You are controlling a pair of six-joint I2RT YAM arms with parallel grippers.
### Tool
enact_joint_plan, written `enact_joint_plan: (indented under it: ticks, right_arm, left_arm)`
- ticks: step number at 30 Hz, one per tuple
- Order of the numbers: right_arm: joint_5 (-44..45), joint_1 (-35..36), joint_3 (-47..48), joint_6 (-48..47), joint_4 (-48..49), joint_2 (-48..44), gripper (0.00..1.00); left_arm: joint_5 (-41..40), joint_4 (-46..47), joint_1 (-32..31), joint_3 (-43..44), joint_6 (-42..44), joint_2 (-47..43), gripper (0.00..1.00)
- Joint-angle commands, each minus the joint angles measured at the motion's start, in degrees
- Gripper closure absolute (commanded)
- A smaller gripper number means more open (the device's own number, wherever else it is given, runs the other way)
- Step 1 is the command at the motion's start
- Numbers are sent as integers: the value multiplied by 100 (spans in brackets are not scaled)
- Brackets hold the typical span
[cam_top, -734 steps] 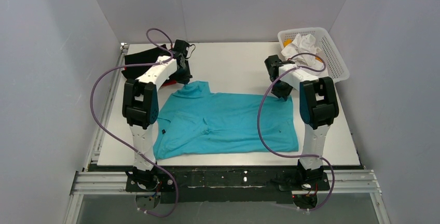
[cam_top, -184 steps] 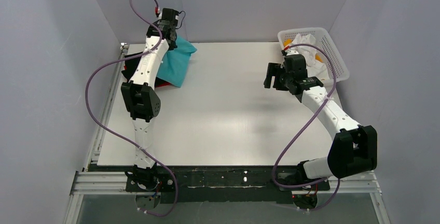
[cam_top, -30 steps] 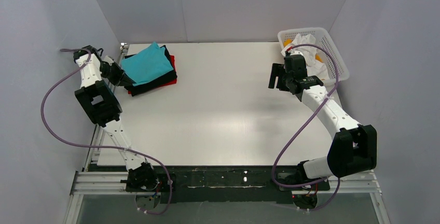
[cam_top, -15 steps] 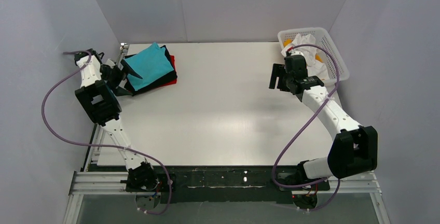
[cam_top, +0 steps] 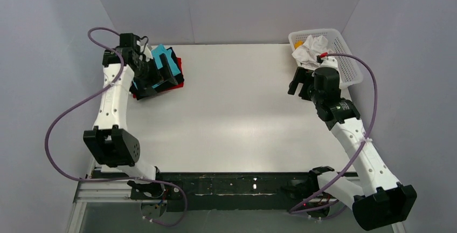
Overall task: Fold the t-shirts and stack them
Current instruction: Reset both arms
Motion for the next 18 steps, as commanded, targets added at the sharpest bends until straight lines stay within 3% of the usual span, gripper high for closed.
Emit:
enact_joint_plan:
  ticks: [1,8,13,18]
  right_arm:
    - [185,-30,-348,326,-404,-549,2]
    - [184,-30,-1103,702,-666,-1576,2]
    - [230,-30,-1729,828,-433,-2421,2]
    - [-98,-30,-2246,776,-40,-2984,2]
  left_arm:
    - [-1187,-193,-913,-1369,-719,-1291,2]
    - [-2121,1316,-2367,-4697,-1743,-3806,2]
    - [-2493,1270,-2761,-5775,-1905,-4555,2]
    - [-2685,1111,-2771,-6080,-1818,-5005,2]
